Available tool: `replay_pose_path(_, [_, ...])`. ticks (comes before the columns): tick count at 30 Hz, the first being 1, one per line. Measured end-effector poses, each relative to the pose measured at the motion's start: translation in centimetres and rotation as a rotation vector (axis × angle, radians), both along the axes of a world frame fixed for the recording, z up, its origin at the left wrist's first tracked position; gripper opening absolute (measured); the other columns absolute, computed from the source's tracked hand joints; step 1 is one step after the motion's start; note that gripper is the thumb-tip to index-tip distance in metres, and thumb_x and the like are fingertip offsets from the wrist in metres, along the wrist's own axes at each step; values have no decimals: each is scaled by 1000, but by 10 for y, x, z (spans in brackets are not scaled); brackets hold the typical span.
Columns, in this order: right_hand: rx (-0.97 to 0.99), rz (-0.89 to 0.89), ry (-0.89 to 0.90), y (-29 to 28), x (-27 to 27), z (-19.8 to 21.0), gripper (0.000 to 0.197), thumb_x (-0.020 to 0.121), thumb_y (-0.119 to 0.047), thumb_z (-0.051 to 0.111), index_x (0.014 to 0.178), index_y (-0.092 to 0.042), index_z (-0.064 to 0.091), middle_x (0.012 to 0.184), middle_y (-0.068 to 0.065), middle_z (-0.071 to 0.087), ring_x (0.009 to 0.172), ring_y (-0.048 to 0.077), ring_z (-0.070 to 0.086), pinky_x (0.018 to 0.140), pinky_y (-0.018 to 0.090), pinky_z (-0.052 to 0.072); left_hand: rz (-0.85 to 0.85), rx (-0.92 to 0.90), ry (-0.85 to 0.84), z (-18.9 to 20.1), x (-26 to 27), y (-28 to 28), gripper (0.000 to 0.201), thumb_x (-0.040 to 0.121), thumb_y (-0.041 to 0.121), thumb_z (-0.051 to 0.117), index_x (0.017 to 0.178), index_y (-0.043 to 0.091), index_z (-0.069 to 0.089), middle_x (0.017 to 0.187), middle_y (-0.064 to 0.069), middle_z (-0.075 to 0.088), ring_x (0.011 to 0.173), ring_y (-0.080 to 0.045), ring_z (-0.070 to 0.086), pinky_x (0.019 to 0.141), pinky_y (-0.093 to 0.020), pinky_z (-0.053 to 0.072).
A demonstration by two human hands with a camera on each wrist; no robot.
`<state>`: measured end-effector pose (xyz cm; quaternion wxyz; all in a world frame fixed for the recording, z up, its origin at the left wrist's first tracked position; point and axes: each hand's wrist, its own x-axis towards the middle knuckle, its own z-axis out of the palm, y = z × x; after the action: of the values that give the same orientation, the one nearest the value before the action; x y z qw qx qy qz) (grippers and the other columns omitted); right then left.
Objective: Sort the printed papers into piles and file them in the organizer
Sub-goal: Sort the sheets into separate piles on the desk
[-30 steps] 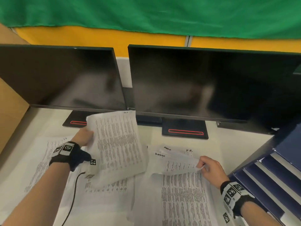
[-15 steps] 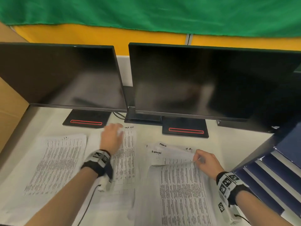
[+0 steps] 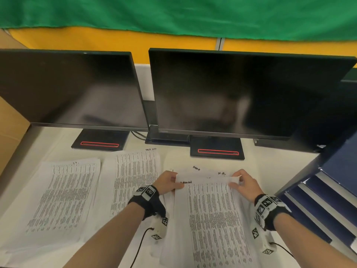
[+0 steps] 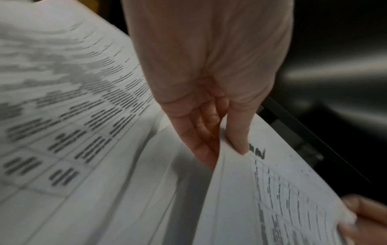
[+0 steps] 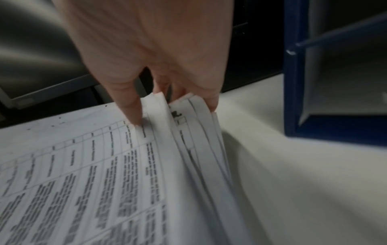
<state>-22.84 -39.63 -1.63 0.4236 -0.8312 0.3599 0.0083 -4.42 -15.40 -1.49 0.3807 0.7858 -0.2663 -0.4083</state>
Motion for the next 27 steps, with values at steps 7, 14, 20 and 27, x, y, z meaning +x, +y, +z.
replay_pose_path(7, [-43, -171, -116, 7, -21, -14, 28, 77, -28, 72, 71, -10, 52, 75, 5, 54, 71, 22, 49, 63, 31, 37, 143, -76, 239, -5, -5, 0, 41, 78, 9, 74, 117, 8, 63, 113, -5, 69, 105, -21, 65, 96, -36, 51])
replay_pose_path(14, [-322, -49, -62, 9, -18, -3, 29, 85, -28, 63, 64, -12, 53, 79, 4, 48, 70, 19, 51, 69, 29, 42, 157, -94, 225, -5, -11, -3, 32, 77, 12, 76, 108, 11, 68, 104, -3, 71, 95, -18, 67, 79, -23, 53])
replay_pose_path(20, [-391, 48, -57, 10, -18, -1, 24, 92, -20, 54, 76, -8, 68, 73, 1, 49, 71, 20, 52, 65, 28, 38, 203, -108, 184, -10, -9, -2, 13, 82, 24, 72, 94, 21, 69, 92, 4, 71, 87, -13, 67, 72, -24, 54])
replay_pose_path(27, [-394, 3, -51, 11, -19, 8, 9, 90, -14, 53, 95, -20, 59, 75, 2, 66, 74, 26, 63, 72, 32, 51, 197, -53, 184, -14, -6, -2, 13, 83, 21, 71, 94, 19, 65, 103, -6, 70, 100, -26, 66, 92, -40, 53])
